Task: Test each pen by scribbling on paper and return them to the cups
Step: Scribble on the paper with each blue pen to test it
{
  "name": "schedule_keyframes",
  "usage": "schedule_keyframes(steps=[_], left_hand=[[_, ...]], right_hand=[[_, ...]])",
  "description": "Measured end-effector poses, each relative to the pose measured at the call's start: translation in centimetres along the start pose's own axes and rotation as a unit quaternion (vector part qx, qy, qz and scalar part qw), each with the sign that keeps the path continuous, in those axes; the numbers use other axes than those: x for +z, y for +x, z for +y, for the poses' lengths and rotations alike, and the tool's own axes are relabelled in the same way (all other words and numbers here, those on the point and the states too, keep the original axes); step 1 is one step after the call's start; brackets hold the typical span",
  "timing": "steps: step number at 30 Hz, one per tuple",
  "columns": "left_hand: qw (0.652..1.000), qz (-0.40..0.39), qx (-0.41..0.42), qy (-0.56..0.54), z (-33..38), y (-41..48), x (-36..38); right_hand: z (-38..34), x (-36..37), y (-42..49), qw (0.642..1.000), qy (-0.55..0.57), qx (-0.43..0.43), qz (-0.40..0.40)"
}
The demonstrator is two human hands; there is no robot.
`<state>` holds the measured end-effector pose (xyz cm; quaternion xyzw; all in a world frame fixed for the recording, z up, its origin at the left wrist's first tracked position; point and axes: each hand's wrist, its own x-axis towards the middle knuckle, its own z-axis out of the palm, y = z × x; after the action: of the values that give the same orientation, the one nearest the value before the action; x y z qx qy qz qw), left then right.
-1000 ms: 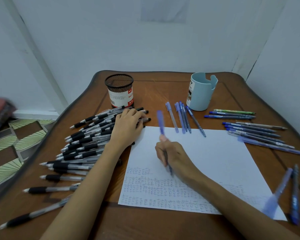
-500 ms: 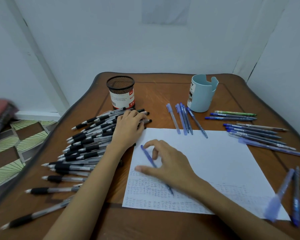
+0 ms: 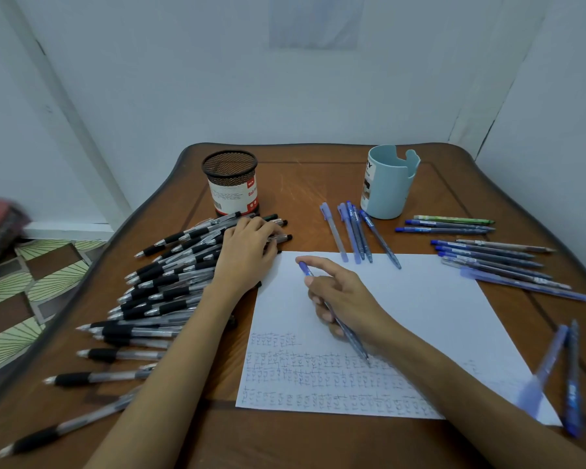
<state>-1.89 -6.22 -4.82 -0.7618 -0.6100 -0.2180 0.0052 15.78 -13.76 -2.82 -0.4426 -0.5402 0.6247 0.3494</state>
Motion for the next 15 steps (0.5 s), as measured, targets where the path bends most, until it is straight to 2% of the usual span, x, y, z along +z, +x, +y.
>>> schedule_keyframes(steps=[7,11,15], left_hand=[[1.000,0.002,0.000,0.001,0.0,0.0,0.0],[1.000,0.000,0.001,0.001,0.0,0.1,0.0],[1.000,0.004,0.003,-0.002,0.0,0.0,0.0]], right_hand=[[0.2,-0.4,0.3,0.993,0.101,-0.035,0.043],[0.1,-1.0,0.8,0.984,0.177,-0.015,0.023],[0.1,-1.6,1.1,0.951,0.309,0.005,0.014]])
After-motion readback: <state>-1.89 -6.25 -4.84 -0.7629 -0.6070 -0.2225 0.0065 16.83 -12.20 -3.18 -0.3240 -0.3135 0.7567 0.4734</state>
